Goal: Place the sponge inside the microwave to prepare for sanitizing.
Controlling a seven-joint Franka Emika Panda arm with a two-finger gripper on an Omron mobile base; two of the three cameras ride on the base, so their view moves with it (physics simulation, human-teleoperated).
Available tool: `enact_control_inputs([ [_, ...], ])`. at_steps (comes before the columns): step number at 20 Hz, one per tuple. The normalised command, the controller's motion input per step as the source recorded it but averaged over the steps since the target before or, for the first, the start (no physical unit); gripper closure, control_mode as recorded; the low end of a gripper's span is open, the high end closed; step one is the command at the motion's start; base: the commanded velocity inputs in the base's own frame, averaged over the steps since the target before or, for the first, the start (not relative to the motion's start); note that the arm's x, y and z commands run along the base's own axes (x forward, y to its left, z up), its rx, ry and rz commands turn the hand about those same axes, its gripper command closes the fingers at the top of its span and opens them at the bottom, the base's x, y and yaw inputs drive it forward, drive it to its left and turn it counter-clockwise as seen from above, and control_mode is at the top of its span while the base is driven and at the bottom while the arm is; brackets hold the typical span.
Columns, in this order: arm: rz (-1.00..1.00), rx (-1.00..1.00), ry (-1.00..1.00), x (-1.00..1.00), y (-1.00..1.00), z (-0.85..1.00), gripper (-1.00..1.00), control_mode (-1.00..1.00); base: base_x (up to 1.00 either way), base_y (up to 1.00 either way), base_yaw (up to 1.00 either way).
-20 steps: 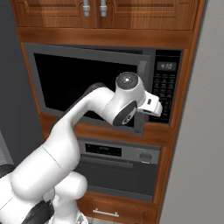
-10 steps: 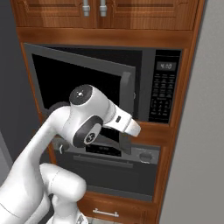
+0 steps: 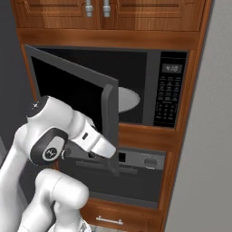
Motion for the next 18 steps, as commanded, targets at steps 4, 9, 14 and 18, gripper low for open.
enact_control_inputs([
  [4,-0.19,0.00,0.00,-0.34,0.58,-0.05,1.00,-1.00,0.00,0.00,0.00],
  [9,-0.17,0.00,0.00,-0.23,0.76,-0.13,1.00,-1.00,0.00,0.00,0.00],
  [14,-0.17,0.00,0.00,-0.22,0.80,-0.15,1.00,-1.00,0.00,0.00,0.00],
  [18,-0.15,0.00,0.00,-0.07,0.61,-0.16,-1.00,-1.00,0.00,0.00,0.00],
])
